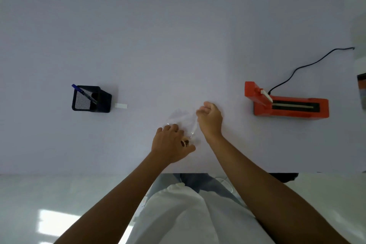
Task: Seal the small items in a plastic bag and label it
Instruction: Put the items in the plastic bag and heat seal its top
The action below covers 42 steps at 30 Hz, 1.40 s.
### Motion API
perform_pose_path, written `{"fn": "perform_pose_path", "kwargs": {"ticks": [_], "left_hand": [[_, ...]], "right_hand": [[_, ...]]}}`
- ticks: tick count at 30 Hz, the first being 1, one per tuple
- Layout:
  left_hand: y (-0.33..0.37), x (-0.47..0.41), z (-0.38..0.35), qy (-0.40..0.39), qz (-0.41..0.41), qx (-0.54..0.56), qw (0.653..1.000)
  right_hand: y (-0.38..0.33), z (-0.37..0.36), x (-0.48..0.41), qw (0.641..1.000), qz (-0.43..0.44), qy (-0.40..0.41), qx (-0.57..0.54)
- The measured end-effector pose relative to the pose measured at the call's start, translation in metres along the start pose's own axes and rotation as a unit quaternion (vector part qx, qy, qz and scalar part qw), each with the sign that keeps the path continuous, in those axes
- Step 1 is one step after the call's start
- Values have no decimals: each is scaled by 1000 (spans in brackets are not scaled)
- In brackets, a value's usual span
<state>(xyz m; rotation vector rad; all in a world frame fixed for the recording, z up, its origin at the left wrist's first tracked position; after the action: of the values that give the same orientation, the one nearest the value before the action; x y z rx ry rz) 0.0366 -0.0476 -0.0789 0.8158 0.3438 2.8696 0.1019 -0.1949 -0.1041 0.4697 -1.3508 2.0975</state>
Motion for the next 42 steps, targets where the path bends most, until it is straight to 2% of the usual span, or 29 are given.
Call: {"fn": "perform_pose_path", "kwargs": {"ticks": [5, 9, 15, 17, 19, 21, 23, 25, 27, 32, 37, 39, 42], "left_hand": [[0, 0, 2, 10, -7, 6, 1000], [0, 1, 4, 19, -18, 19, 999], [-3, -2, 9, 41, -37, 27, 998], [-6, -6, 13, 50, -22, 50, 997], [-14, -13, 18, 64, 28, 103, 992], [-33, -20, 21, 86, 115, 205, 968], [-54, -26, 24, 130, 191, 314, 921], [-67, -34, 29, 177, 221, 382, 880], [-73, -47, 32, 181, 221, 444, 849], [-72, -62, 28, 98, 157, 587, 788], [-66, -47, 26, 58, 137, 665, 731], [-63, -39, 30, 52, 130, 683, 717], [-55, -22, 40, 39, 102, 693, 712]], "right_hand": [[-9, -12, -8, 999, -28, -31, -19], [-20, -13, -18, 996, 19, -59, 63], [-35, -17, -22, 990, 99, -81, 62], [-32, -16, -24, 992, 93, -83, 34], [-28, -17, -24, 991, 91, -93, 15], [-25, -17, -26, 990, 97, -105, 4], [-24, -18, -29, 988, 98, -120, -10], [-23, -18, -30, 985, 95, -139, -30], [-24, -17, -30, 982, 101, -156, -42], [-26, -12, -25, 974, 90, -193, -71], [-29, -7, -12, 967, 82, -224, -85], [-31, -3, -2, 963, 81, -233, -107], [-37, 5, 15, 957, 86, -244, -133]]}}
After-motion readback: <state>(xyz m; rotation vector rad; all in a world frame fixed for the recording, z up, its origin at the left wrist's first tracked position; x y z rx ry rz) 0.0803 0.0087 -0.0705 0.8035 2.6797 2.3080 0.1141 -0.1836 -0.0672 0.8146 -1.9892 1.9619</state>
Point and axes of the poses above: each hand's wrist, its own x-axis away from the middle knuckle, its own z-axis out of the back of the hand, y = z × x, the point moved 7 cm from there along -x, towards the middle knuckle, and after that the axes turned 4 degrees about x, right-handed, at the moved point
